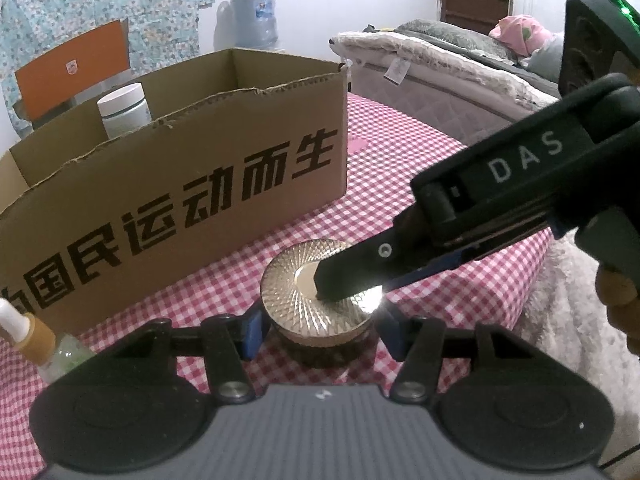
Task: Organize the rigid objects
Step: 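Raise the gold-lidded jar off the table with the right gripper, then carry the gold-lidded jar into the box and open the right gripper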
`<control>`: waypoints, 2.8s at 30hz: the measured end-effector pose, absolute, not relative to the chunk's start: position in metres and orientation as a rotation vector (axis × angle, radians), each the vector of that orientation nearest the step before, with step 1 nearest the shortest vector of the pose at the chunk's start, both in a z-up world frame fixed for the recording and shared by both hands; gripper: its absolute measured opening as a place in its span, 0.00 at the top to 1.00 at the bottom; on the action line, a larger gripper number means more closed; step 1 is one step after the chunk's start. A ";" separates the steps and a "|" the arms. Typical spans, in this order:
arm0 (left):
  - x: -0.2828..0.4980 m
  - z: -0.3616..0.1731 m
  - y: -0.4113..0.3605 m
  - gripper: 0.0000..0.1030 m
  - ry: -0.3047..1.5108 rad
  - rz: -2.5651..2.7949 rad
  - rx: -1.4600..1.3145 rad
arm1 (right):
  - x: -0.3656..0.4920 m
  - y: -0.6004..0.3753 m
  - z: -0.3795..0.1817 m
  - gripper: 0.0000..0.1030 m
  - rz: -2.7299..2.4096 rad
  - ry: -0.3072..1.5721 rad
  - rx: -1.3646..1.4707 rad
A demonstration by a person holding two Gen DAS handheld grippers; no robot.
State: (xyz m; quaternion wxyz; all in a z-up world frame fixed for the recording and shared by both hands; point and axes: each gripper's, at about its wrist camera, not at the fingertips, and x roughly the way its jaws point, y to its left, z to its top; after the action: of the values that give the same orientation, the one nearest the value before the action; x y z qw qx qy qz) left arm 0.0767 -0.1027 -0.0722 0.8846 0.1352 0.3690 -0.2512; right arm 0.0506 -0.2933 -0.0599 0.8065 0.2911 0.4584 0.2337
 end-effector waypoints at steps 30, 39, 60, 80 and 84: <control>0.089 -0.074 -0.103 0.45 0.809 -0.505 0.219 | 0.064 -0.274 -0.059 0.55 0.520 0.975 0.568; 0.081 -0.063 -0.099 0.45 0.781 -0.491 0.214 | 0.061 -0.266 -0.045 0.55 0.537 0.950 0.542; 0.155 0.081 -0.054 0.45 0.685 -0.457 0.165 | 0.116 -0.229 0.102 0.55 0.663 0.749 0.385; 0.312 -0.033 -0.048 0.44 1.270 -0.478 -0.010 | 0.278 -0.209 0.009 0.54 0.579 1.263 0.381; 0.315 -0.038 -0.054 0.42 1.310 -0.479 -0.007 | 0.282 -0.206 0.004 0.54 0.564 1.285 0.339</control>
State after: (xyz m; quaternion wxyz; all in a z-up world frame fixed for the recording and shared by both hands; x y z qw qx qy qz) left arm 0.3154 -0.0542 -0.0384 0.7666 -0.0033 0.6031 -0.2204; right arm 0.2822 -0.2058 0.0036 0.7507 0.1553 0.5880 0.2580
